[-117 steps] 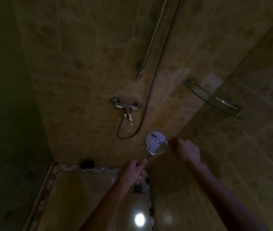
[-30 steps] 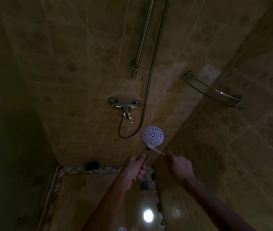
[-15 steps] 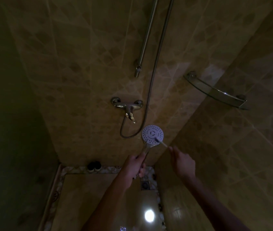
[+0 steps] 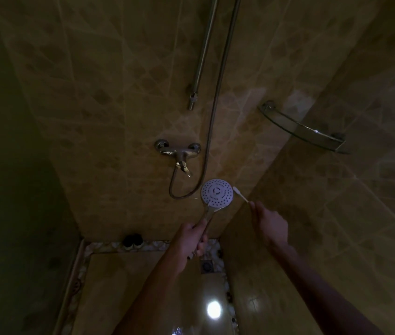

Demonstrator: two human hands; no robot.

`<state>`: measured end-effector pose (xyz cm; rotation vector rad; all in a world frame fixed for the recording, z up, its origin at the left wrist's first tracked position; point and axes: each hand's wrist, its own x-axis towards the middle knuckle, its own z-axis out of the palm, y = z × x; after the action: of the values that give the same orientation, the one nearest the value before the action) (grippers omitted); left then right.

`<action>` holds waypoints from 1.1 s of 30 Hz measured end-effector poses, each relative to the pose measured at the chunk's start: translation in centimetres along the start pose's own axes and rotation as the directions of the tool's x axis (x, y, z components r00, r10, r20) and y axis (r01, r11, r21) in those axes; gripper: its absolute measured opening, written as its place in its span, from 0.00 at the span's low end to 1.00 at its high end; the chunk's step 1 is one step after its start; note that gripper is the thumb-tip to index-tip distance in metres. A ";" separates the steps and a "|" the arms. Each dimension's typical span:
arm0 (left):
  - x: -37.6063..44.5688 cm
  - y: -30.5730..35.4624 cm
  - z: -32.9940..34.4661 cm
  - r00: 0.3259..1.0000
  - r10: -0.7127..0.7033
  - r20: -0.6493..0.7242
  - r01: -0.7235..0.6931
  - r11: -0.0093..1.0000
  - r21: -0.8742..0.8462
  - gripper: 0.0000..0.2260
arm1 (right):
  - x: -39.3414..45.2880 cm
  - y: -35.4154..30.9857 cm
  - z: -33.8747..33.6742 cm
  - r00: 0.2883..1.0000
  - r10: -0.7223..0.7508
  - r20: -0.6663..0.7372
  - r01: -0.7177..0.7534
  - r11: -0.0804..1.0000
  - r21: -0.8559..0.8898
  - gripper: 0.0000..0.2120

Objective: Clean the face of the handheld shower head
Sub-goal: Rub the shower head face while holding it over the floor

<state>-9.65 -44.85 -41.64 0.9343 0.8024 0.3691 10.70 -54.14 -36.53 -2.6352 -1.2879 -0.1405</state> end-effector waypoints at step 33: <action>0.1 -0.2 0.3 1.000 0.009 0.004 -0.009 0.999 -0.035 0.14 | 0.7 -0.1 -1.1 0.991 -0.131 0.018 0.132 0.990 -0.058 0.17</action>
<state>-9.41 -45.09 -41.74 0.9060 0.7855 0.3875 11.05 -53.74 -35.26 -2.6030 -1.4851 -0.1823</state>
